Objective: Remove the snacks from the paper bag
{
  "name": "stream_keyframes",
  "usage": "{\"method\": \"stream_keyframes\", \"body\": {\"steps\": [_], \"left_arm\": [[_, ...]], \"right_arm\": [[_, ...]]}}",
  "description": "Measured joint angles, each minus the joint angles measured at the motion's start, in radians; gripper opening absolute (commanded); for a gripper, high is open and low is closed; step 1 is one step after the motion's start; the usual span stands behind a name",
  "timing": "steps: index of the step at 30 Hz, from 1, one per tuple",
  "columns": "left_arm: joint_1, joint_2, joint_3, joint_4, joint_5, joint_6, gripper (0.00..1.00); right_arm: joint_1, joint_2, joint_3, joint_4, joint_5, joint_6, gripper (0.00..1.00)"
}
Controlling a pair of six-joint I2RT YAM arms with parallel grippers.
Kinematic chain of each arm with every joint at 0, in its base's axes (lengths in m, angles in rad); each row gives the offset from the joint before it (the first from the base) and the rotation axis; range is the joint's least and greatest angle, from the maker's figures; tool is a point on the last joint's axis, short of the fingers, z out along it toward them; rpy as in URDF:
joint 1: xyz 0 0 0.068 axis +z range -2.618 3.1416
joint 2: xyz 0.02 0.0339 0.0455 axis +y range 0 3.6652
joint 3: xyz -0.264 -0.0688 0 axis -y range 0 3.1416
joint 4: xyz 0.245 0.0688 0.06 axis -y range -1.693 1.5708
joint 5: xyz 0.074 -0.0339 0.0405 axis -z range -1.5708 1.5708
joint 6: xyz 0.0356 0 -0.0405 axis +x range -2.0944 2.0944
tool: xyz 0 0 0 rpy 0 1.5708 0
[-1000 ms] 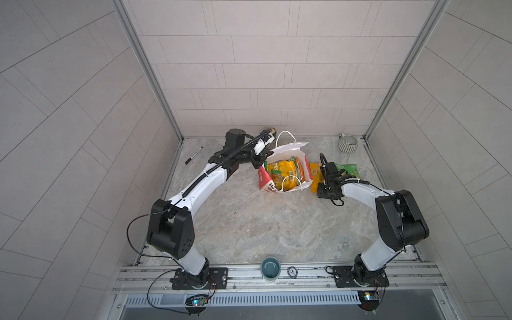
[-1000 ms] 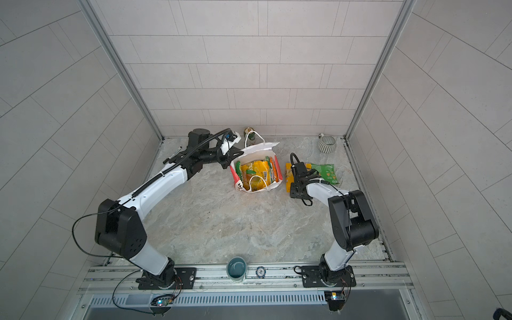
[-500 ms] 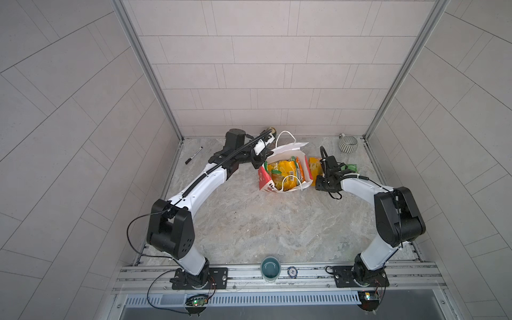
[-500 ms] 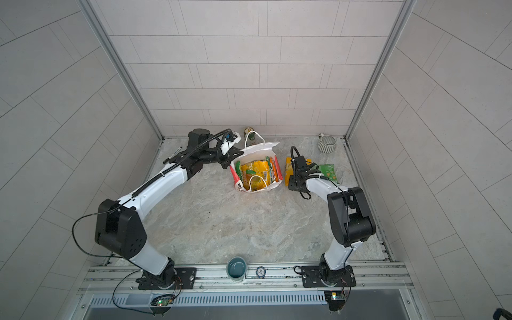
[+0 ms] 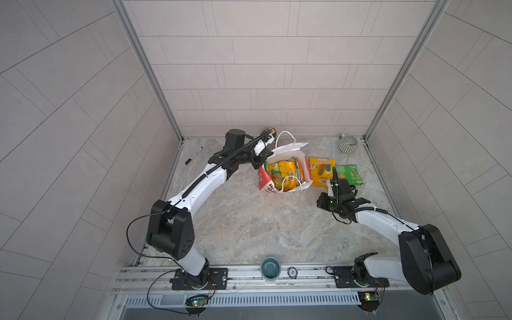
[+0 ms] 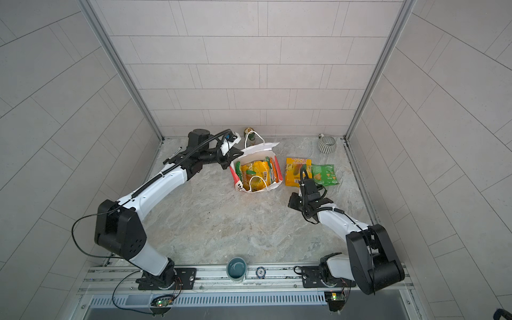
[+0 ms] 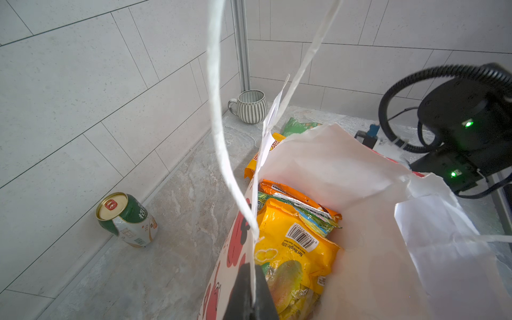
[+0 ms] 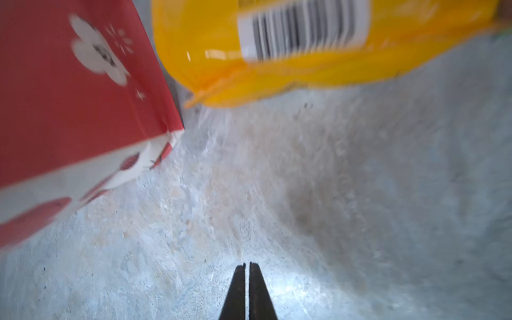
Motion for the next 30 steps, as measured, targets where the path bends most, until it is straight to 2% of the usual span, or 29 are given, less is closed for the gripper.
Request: {"method": "stream_keyframes", "body": {"steps": [2,6,11,17,25,30], "left_arm": [[0.000,-0.006,-0.002,-0.008,-0.003,0.000,0.00],[0.000,-0.030,-0.019,-0.021,-0.006,0.001,0.00],[0.000,-0.047,-0.034,-0.030,-0.019,0.003,0.00],[0.000,-0.061,-0.040,-0.045,-0.042,0.011,0.00],[0.014,-0.072,-0.040,-0.057,-0.138,0.026,0.00],[0.057,-0.071,-0.035,-0.065,-0.152,0.049,0.00]], "right_arm": [[0.023,0.060,0.004,0.072,-0.035,0.043,0.00],[0.062,0.176,0.010,0.246,-0.071,0.136,0.00],[0.089,0.314,0.016,0.447,-0.073,0.255,0.00],[0.108,0.497,0.100,0.686,-0.081,0.380,0.00],[0.148,0.610,0.216,0.748,-0.018,0.438,0.00],[0.166,0.671,0.322,0.723,0.013,0.438,0.00]]}}
